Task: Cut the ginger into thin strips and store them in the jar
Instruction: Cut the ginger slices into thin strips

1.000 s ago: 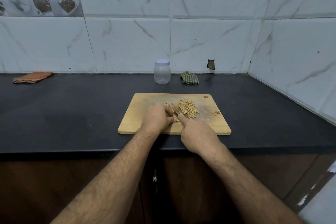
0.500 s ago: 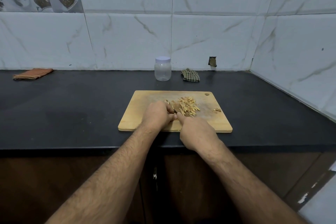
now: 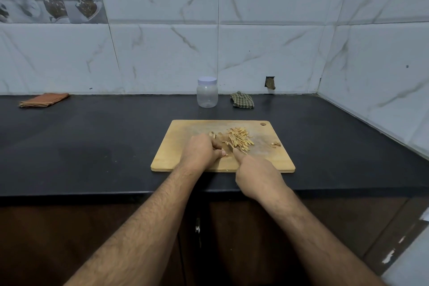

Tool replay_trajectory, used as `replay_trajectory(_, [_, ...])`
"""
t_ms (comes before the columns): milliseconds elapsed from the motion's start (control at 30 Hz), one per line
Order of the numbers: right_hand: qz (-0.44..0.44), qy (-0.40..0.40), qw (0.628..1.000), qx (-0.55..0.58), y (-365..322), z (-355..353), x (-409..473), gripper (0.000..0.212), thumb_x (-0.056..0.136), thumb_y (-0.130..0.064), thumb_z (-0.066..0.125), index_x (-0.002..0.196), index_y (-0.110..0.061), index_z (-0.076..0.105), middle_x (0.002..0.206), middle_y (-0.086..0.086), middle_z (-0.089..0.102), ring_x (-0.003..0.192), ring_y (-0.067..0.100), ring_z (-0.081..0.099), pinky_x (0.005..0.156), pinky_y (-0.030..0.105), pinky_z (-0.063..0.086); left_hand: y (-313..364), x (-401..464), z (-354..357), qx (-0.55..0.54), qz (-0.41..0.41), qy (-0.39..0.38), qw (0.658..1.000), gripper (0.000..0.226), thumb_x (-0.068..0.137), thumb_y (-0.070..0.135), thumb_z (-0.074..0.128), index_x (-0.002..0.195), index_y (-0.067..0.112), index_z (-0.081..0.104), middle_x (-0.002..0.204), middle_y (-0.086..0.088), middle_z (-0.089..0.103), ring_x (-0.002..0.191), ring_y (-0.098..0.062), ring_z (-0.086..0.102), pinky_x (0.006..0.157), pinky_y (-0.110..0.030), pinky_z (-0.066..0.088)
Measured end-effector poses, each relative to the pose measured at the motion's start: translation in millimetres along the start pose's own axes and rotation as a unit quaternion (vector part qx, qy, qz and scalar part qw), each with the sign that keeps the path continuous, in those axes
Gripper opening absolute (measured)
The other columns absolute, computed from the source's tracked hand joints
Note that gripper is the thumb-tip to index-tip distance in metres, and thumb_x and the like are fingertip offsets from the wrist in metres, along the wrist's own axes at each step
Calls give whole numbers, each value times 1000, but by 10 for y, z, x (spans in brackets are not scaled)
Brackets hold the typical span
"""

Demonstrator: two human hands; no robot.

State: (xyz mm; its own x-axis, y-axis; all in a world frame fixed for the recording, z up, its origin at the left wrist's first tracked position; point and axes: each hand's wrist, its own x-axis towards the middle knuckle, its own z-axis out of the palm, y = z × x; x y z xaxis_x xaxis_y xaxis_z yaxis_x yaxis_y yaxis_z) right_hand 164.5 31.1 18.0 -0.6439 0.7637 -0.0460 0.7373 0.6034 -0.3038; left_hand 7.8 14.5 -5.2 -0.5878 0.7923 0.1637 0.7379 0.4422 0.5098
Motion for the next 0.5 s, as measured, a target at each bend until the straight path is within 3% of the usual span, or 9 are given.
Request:
replay_trajectory(267, [-20, 6, 999, 39, -1, 37, 53, 66, 98, -10, 38, 156, -36, 21, 138, 5, 56, 120, 27, 54, 96, 39, 49, -3, 1, -37, 4, 2, -12, 1000, 21, 87, 37, 72, 106, 31, 76, 109, 8, 73, 100, -11, 63, 77, -22, 45])
replay_trajectory(500, [-38, 7, 999, 30, -33, 80, 74, 65, 98, -11, 40, 156, -34, 21, 135, 7, 57, 119, 27, 54, 95, 40, 49, 5, 5, -31, 9, -5, -7, 1000, 23, 85, 38, 73, 106, 28, 76, 104, 5, 74, 97, -13, 64, 79, -27, 50])
